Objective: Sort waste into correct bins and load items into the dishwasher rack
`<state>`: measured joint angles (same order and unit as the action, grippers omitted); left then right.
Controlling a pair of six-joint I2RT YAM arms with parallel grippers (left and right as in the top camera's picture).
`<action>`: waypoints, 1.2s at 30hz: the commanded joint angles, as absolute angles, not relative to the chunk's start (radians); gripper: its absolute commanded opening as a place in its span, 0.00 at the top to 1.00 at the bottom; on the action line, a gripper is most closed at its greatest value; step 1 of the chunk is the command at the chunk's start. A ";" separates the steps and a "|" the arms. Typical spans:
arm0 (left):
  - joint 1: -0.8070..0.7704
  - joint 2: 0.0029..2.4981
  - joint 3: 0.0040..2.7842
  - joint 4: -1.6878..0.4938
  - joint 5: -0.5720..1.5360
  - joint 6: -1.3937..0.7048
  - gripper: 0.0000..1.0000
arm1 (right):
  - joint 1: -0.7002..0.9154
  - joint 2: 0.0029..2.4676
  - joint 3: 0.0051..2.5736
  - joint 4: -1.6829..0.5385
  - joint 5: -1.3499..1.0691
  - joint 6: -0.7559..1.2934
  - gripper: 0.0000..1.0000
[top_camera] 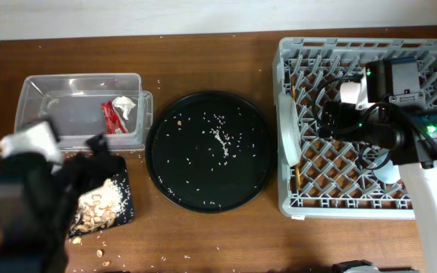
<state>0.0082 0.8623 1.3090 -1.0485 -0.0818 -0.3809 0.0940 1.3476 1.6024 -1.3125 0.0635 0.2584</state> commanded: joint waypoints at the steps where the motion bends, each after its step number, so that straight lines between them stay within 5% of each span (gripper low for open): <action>1: 0.012 0.727 1.316 -1.096 -0.382 -0.335 0.01 | 0.090 1.344 1.608 -1.313 0.072 0.259 0.02; 7: 0.012 0.696 1.316 -1.102 -0.382 -0.406 0.01 | 0.092 1.329 1.608 -1.313 0.072 0.259 0.02; 15: 0.012 0.696 1.316 -1.102 -0.382 -0.406 0.01 | 0.076 0.911 1.574 -1.240 0.116 0.215 0.02; 18: 0.012 0.696 1.316 -1.102 -0.382 -0.406 0.01 | 0.025 0.709 1.319 -0.907 -0.022 0.014 0.01; 22: 0.012 0.696 1.316 -1.102 -0.382 -0.406 0.01 | -0.079 0.419 0.756 -0.533 -0.148 0.004 0.02; 27: 0.012 0.696 1.316 -1.102 -0.382 -0.406 0.01 | -0.079 0.052 0.248 -0.316 -0.180 0.019 0.02; 36: 0.012 0.696 1.316 -1.102 -0.382 -0.406 0.01 | -0.080 0.003 0.006 -0.058 -0.191 0.019 0.02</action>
<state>0.0082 0.6983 1.3128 -1.1034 -0.3721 -0.3969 -0.0727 0.0120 0.0219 -0.0734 -0.1795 0.0216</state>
